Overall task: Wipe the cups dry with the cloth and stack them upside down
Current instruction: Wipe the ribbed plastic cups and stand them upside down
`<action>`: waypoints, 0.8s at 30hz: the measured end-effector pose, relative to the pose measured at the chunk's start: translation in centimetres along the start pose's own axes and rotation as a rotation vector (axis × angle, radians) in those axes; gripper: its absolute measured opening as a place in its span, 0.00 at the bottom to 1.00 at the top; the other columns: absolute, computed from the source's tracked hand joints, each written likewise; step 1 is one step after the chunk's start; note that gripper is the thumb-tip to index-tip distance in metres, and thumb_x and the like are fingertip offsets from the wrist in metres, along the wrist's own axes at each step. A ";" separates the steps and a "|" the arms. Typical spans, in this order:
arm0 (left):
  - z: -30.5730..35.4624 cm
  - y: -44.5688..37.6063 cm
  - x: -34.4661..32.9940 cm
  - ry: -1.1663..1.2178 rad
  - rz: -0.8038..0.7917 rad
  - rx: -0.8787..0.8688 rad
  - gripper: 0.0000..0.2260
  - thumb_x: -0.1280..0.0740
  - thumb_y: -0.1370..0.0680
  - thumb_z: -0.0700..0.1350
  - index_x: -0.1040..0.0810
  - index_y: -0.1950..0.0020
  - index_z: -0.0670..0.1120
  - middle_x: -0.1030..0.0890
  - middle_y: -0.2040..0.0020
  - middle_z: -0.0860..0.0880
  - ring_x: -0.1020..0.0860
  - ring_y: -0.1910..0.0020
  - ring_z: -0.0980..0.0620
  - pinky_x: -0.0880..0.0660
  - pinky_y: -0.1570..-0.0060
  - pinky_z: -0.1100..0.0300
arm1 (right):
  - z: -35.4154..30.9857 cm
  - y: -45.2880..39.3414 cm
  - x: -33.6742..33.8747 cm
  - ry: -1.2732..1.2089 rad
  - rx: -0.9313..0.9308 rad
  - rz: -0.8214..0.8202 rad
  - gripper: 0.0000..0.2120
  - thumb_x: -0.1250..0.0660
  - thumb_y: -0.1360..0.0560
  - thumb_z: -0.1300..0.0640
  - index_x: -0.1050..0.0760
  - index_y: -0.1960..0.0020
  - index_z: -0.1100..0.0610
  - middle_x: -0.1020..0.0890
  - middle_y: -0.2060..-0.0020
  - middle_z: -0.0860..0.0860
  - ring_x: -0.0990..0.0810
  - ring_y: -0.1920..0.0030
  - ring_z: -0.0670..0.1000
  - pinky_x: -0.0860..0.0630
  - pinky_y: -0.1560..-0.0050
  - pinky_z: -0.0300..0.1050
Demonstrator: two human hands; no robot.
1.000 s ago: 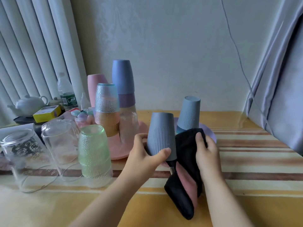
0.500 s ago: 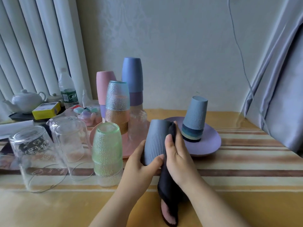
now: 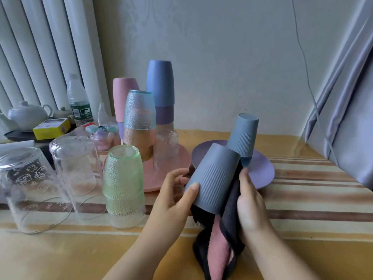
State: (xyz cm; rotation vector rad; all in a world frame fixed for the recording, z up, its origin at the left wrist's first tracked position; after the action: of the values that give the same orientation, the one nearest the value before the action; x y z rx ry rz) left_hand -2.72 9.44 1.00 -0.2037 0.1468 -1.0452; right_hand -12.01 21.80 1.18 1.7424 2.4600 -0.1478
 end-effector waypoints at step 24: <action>0.6 0.6 0.4 -0.522 0.132 -0.104 0.39 0.38 0.34 0.70 0.35 0.28 0.52 0.27 0.38 0.50 0.29 0.41 0.54 0.33 0.43 0.60 | 0.0 1.7 -2.9 -0.094 0.229 -0.267 0.25 0.42 0.28 0.48 0.33 0.30 0.46 0.29 0.32 0.40 0.35 0.31 0.40 0.43 0.26 0.49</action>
State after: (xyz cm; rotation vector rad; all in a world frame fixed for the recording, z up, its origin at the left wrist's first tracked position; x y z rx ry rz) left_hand -1.88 9.45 1.42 -0.5454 -0.2551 -0.8248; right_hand -9.50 19.65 1.57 1.4316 2.6816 -0.5430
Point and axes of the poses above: each hand's wrist, its own y-axis away from the middle knuckle, its own x-axis out of the back of the hand, z = x × y, the point moved 5 cm from there along -y, towards the middle knuckle
